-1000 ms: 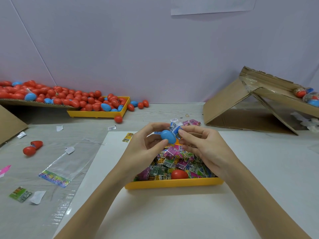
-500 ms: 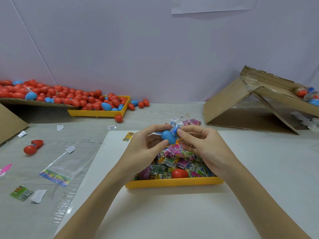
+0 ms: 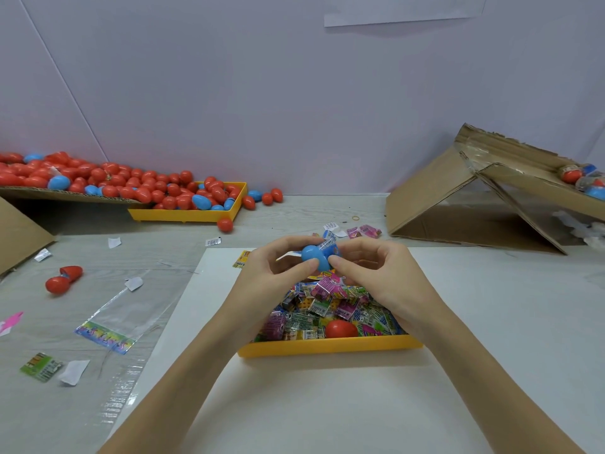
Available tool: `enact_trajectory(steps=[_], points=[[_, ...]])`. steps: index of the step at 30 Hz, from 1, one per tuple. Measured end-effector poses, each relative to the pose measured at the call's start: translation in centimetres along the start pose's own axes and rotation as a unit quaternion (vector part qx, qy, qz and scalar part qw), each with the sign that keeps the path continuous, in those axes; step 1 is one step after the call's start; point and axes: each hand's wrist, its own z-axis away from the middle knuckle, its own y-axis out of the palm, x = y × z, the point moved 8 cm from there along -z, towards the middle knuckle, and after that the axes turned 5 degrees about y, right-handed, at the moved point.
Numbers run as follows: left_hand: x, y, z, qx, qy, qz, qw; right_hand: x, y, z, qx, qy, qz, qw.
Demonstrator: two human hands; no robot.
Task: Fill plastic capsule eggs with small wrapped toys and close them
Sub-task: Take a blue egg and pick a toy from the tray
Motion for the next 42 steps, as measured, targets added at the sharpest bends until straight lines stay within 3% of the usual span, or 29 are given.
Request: enact_trajectory(steps=[5,12,24,33,39,42], points=[[0.1,-0.2,0.0,-0.032,0.014,0.038,0.999,0.1,0.7,0.2,0.02,-0.013,0.011,1.0],[-0.6,0.1,0.1,0.012,0.028,0.009,1.0,0.0,0.4,0.2,0.004,-0.014,0.01,1.0],[-0.8,-0.1,0.0,-0.005,0.04,-0.026,0.999,0.4,0.5,0.4,0.0,-0.032,-0.006,0.999],[-1.2,0.3,0.1,0.029,0.092,-0.062,0.993,0.6,0.9,0.5,0.015,-0.035,0.021,0.999],[-2.1,0.4,0.1,0.014,0.161,-0.06,0.985,0.4,0.8,0.6,0.017,-0.013,-0.038,0.999],[-2.5,0.3,0.3,0.013,0.181,-0.068,0.981,0.1,0.9,0.5,0.034,0.02,-0.122,0.992]])
